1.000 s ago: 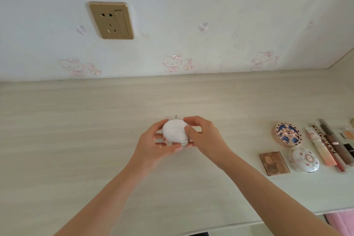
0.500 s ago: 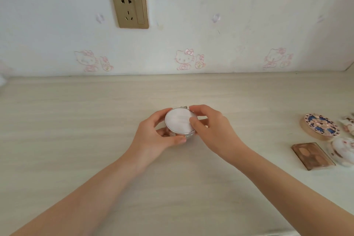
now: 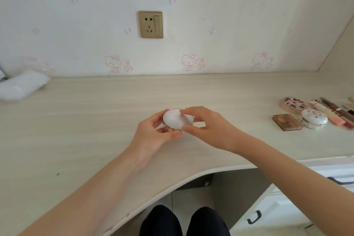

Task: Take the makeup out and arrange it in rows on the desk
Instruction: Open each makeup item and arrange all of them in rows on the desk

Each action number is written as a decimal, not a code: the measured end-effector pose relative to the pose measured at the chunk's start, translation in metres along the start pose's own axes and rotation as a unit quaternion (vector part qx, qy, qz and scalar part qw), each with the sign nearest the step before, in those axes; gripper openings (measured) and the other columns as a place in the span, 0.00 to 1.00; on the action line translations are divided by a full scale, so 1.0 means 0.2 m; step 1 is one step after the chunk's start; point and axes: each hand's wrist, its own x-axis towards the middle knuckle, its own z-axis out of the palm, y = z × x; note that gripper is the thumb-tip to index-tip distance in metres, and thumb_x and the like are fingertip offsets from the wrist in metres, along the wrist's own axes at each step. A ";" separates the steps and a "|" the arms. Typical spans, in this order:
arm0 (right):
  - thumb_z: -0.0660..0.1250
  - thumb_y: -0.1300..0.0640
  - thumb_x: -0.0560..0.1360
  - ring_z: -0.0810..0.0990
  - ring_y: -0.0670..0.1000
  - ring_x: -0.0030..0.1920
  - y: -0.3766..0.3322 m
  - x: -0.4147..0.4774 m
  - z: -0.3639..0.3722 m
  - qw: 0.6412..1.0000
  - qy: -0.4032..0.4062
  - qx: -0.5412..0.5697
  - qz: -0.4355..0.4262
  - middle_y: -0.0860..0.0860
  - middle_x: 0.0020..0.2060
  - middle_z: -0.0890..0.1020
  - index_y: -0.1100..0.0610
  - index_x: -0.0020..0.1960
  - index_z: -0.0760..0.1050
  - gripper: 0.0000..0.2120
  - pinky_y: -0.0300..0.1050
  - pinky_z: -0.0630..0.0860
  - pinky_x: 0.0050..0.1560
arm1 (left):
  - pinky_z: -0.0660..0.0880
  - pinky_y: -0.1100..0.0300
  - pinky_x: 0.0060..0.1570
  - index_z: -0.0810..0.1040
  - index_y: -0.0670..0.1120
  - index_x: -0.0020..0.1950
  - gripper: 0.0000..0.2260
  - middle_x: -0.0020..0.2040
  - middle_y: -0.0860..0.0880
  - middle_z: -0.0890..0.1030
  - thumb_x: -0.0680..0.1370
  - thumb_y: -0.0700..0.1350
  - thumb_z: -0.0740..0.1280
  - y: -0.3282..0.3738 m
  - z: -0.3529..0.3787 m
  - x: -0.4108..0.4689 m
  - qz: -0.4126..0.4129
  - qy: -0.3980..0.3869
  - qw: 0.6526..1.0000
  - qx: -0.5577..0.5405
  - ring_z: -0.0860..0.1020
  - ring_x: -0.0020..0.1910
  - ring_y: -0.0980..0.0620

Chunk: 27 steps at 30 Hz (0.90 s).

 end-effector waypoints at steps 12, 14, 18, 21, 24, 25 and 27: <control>0.76 0.53 0.68 0.72 0.44 0.59 -0.06 0.00 -0.03 0.989 -0.105 -0.080 -0.060 0.43 0.61 0.72 0.47 0.66 0.70 0.29 0.44 0.76 0.57 | 0.76 0.62 0.52 0.74 0.52 0.67 0.37 0.59 0.56 0.81 0.60 0.37 0.81 -0.03 -0.03 -0.09 -0.003 -0.038 0.999 0.025 0.82 0.52 0.54; 0.76 0.53 0.67 0.72 0.44 0.59 -0.07 0.02 -0.03 0.989 -0.110 -0.080 -0.063 0.43 0.61 0.73 0.48 0.66 0.71 0.29 0.45 0.76 0.57 | 0.77 0.64 0.48 0.74 0.53 0.67 0.37 0.59 0.56 0.81 0.60 0.37 0.81 -0.03 -0.04 -0.09 0.002 -0.040 0.999 0.029 0.83 0.51 0.53; 0.74 0.52 0.70 0.71 0.47 0.64 -0.09 0.04 -0.03 0.983 -0.123 -0.107 -0.084 0.45 0.66 0.72 0.50 0.70 0.69 0.30 0.48 0.73 0.62 | 0.77 0.63 0.49 0.74 0.54 0.66 0.37 0.58 0.58 0.81 0.60 0.37 0.82 -0.04 -0.05 -0.08 0.009 -0.023 1.000 0.019 0.83 0.51 0.53; 0.70 0.50 0.74 0.69 0.49 0.68 -0.09 0.05 -0.03 0.973 -0.146 -0.152 -0.097 0.45 0.70 0.69 0.49 0.72 0.65 0.29 0.48 0.70 0.65 | 0.77 0.65 0.48 0.75 0.54 0.65 0.36 0.58 0.59 0.81 0.61 0.37 0.81 -0.05 -0.05 -0.08 0.012 -0.020 0.999 0.022 0.83 0.51 0.55; 0.66 0.49 0.77 0.66 0.52 0.71 -0.08 0.04 -0.03 0.962 -0.166 -0.191 -0.102 0.47 0.75 0.63 0.48 0.74 0.62 0.28 0.50 0.67 0.68 | 0.77 0.61 0.52 0.75 0.52 0.66 0.35 0.58 0.57 0.82 0.61 0.37 0.81 -0.05 -0.05 -0.08 0.015 -0.026 0.999 0.029 0.83 0.51 0.53; 0.65 0.49 0.77 0.66 0.53 0.71 -0.08 0.04 -0.03 0.960 -0.169 -0.197 -0.103 0.47 0.75 0.62 0.48 0.74 0.62 0.27 0.52 0.66 0.68 | 0.77 0.60 0.53 0.75 0.52 0.66 0.35 0.58 0.57 0.82 0.62 0.37 0.81 -0.05 -0.05 -0.08 0.014 -0.025 0.999 0.028 0.83 0.51 0.53; 0.64 0.49 0.78 0.66 0.54 0.71 -0.07 0.04 -0.03 0.958 -0.175 -0.202 -0.104 0.48 0.75 0.61 0.48 0.74 0.61 0.26 0.53 0.65 0.69 | 0.77 0.59 0.53 0.75 0.52 0.66 0.35 0.58 0.57 0.82 0.61 0.37 0.81 -0.05 -0.05 -0.08 0.013 -0.025 0.999 0.028 0.83 0.51 0.53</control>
